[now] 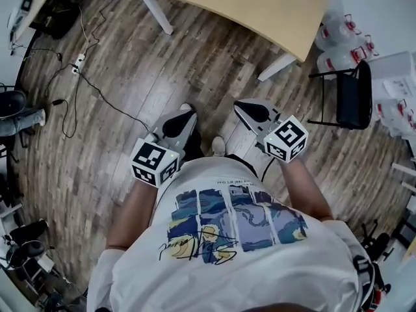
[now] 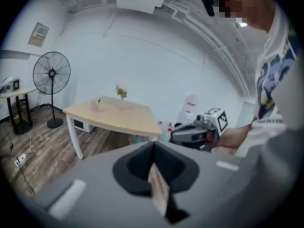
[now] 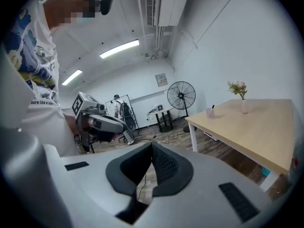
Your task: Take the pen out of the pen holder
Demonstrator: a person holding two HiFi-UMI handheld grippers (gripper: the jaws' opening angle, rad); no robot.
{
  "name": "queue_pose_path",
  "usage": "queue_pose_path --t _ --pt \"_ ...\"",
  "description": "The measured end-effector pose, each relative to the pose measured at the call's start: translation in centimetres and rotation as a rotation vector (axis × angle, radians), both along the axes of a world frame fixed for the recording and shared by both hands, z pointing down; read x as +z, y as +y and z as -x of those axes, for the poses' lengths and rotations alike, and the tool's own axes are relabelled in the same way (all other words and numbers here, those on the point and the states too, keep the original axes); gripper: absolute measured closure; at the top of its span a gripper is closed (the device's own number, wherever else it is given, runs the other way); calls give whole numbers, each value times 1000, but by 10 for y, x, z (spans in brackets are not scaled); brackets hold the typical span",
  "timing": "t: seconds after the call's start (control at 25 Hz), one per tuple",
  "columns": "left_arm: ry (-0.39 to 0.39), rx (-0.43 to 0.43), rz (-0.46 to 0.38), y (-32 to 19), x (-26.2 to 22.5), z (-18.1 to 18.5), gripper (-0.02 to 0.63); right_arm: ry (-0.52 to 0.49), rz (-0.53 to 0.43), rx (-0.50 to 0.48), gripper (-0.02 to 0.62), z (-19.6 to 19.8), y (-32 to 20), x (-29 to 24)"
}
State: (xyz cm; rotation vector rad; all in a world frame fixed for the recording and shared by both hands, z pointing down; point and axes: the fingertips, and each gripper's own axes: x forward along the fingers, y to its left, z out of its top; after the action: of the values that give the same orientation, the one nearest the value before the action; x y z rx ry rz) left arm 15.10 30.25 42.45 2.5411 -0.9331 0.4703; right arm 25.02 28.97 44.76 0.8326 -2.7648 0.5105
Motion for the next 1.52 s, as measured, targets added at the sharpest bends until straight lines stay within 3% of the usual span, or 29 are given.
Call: queue_pose_path --t 0.2,0.28,0.32,0.56,0.76,0.92,1.12,1.52 --pt "1 19 -15 -46 5 6 597 19 16 -2 586 11 -37 7" --pt "21 26 -20 -72 6 12 597 45 12 28 520 15 -61 9" --pt "30 28 -23 -86 6 16 597 58 11 45 517 18 -74 10" --pt "61 55 -61 -176 -12 47 595 112 8 113 520 45 -171 2" --pt "60 47 -87 -238 -18 97 595 141 -12 150 528 71 -262 -3" --pt "69 10 -63 -275 -12 133 595 134 -9 192 532 87 -321 -6" --pt "107 -58 -39 -310 -8 154 595 139 16 201 532 91 -386 1" --pt "53 -192 -44 -416 -14 182 595 86 91 264 520 77 -568 37"
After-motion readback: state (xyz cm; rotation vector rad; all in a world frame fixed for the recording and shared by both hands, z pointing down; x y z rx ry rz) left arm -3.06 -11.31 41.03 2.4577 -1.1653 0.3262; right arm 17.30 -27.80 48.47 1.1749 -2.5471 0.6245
